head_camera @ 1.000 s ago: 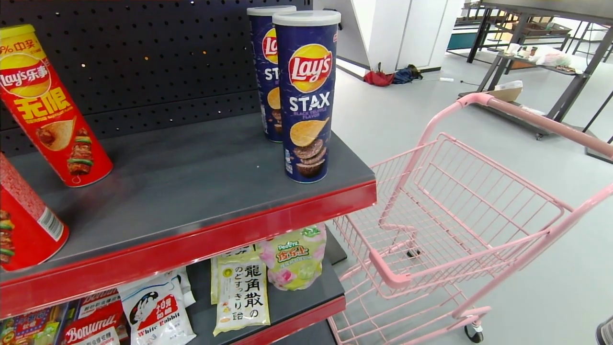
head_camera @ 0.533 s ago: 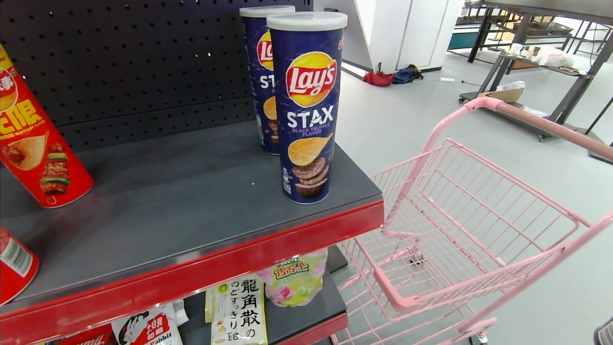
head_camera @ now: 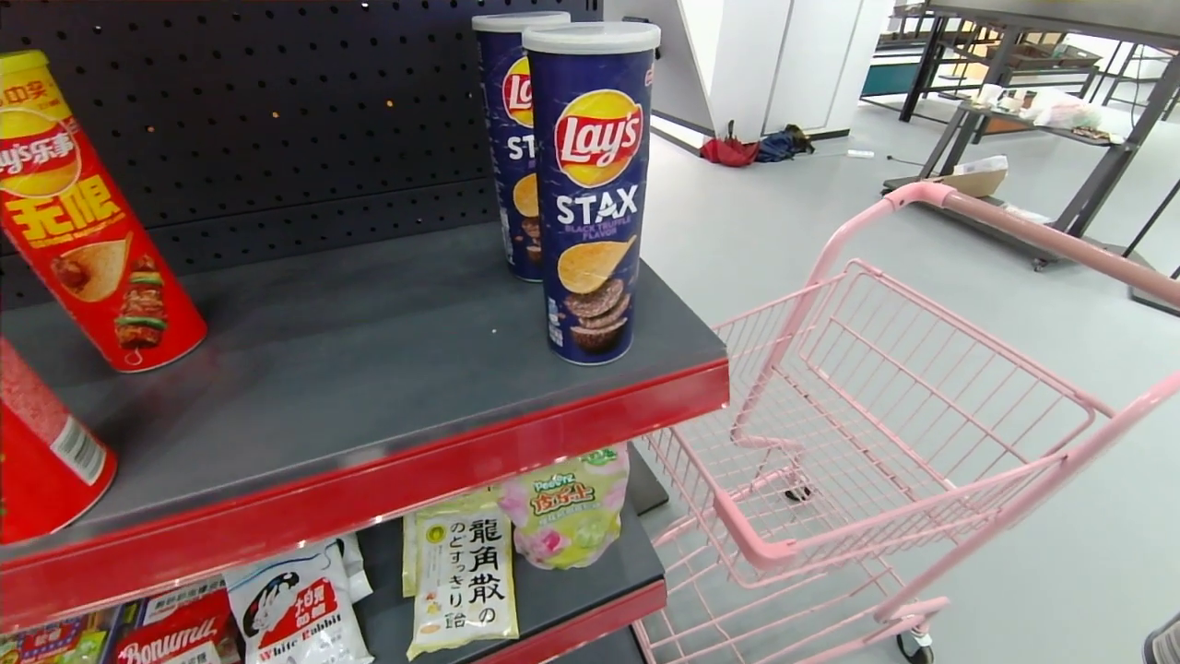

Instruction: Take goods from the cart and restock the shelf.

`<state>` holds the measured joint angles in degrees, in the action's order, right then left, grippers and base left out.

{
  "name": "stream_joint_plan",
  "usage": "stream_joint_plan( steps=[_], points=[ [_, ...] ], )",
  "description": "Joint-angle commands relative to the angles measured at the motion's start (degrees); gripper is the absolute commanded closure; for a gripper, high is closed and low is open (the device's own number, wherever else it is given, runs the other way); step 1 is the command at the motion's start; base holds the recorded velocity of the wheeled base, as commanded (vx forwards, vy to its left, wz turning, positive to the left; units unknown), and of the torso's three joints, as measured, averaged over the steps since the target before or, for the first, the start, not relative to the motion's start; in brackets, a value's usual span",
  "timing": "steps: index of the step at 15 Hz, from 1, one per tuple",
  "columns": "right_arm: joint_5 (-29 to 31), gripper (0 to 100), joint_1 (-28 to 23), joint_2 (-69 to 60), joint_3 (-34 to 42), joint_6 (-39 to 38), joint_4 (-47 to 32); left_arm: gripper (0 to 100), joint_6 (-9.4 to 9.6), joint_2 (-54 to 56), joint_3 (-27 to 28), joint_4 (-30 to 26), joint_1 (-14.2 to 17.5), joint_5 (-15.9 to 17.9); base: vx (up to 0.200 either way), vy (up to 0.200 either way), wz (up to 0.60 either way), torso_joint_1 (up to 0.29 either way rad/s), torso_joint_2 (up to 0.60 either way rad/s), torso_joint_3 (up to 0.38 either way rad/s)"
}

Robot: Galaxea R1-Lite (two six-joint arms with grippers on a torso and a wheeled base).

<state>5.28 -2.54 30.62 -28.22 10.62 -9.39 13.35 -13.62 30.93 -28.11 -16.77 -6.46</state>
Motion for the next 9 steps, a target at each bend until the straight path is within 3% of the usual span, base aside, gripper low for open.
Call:
stream_joint_plan(
  steps=[1, 3, 6, 9],
  points=[
    [0.0, 100, 0.0, 0.2, 0.0, 0.0, -0.1, 0, 0.01, 0.0, -0.1, -0.1, 0.0, 0.0, -0.2, 0.0, 0.0, -0.007, 0.01, 0.007],
    [0.0, 100, 0.0, 0.2, 0.0, 0.5, -0.1, 0, 0.36, 0.1, -0.3, -0.1, 0.0, 0.0, -0.2, 0.0, 0.0, -0.002, 0.0, 0.005],
    [0.2, 100, 0.0, 0.2, 0.7, 1.2, 0.2, 0, 1.15, 0.6, -0.4, -0.1, -0.1, 0.3, 0.0, 0.0, 0.0, 0.002, -0.02, -0.012],
    [0.2, 100, -0.1, -0.2, 0.8, 1.7, 0.1, 0, 1.24, 0.8, -0.4, -0.1, -0.1, 0.3, 0.0, 0.0, 0.0, 0.124, -0.36, -0.256]
  ],
)
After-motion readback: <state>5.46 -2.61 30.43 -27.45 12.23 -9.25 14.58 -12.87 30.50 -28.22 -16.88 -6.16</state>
